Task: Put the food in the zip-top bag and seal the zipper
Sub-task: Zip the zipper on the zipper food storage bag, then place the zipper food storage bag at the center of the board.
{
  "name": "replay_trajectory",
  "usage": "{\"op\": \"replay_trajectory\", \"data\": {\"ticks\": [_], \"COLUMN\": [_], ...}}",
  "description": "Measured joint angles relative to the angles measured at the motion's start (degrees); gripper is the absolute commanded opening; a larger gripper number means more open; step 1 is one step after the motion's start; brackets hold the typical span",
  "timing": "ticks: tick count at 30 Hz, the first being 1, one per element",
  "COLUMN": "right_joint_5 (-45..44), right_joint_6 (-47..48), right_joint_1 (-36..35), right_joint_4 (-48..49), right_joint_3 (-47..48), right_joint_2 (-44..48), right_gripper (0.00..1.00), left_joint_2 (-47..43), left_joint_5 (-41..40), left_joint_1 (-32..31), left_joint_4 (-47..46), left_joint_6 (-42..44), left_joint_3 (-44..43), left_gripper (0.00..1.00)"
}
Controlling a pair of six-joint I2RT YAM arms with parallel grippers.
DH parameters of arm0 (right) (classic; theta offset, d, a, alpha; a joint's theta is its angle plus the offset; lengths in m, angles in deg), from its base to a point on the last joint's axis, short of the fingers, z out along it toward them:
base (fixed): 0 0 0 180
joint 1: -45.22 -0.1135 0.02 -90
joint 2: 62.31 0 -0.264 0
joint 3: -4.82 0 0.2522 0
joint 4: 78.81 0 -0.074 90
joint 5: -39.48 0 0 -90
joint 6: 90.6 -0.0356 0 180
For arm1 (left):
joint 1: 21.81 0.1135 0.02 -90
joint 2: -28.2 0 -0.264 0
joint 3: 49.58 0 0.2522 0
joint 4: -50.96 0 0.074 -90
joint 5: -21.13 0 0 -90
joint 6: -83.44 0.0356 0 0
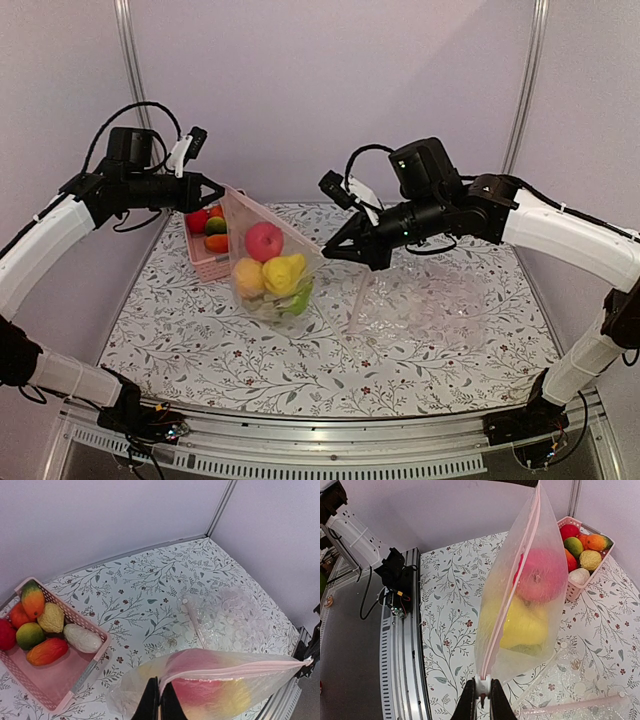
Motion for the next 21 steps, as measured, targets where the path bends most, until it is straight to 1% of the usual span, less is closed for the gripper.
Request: {"op": "replay_trajectory", "data": {"ticks": [10,11,12,13,14,15,16,17,18,19,20,21], "right_joint_5": [0.0,0.0,0.0,0.0,0.2,0.7,1.0,1.5,1.8,2.1,2.5,2.6], "right_joint_6": [-0.2,-0.2,-0.2,-0.3,-0.4,-0.6,-0.7,-0.9,-1.1,-0.9,-0.9,-1.2], "right_joint_1": [0.0,0.0,0.0,0.0,0.0,0.0,0.0,-0.1,-0.1,-0.1,-0.1,-0.1], "right_joint_4": [-0.1,-0.1,-0.2,-0.3,-0.3,-1.2,-2.3,-3.1,-3.5,-3.8,-4.2,-4.2], "right_joint_3": [-0.2,-0.2,-0.2,-0.3,-0.3,-0.4,-0.7,-0.9,-1.0,-1.1,-1.2,-1.3], "right_joint_2": [0.3,0.3,0.3,0.3,0.3,0.4,0.7,1.0,1.2,1.5,1.9,2.3], "right_gripper": [0.00,0.07,0.19,0.36,0.47,0.57,0.64,0.69,0.80,0.88,0.92,0.94], "left_joint_2": [0.0,0.0,0.0,0.0,0.0,0.0,0.0,0.0,0.0,0.0,0.0,-0.2], "left_joint_5": [0.7,1.0,1.5,2.0,2.5,2.3,2.2,2.1,2.2,2.3,2.4,2.7], "left_joint_1": [0.2,0.3,0.3,0.4,0.6,0.8,1.5,2.1,2.7,3.0,3.3,3.3], "left_joint_4": [-0.6,-0.9,-1.2,-1.4,-1.7,-2.1,-2.8,-3.4,-3.8,-4.3,-5.2,-5.9], "left_joint_6": [-0.4,-0.4,-0.4,-0.4,-0.3,-0.4,-0.4,-0.4,-0.3,-0.2,-0.3,-0.2], "left_joint_3": [0.2,0.2,0.3,0.3,0.4,0.5,0.6,0.7,0.7,0.7,0.7,0.7], "left_gripper": [0.00,0.00,0.00,0.00,0.00,0.02,0.10,0.24,0.40,0.58,0.70,0.78]}}
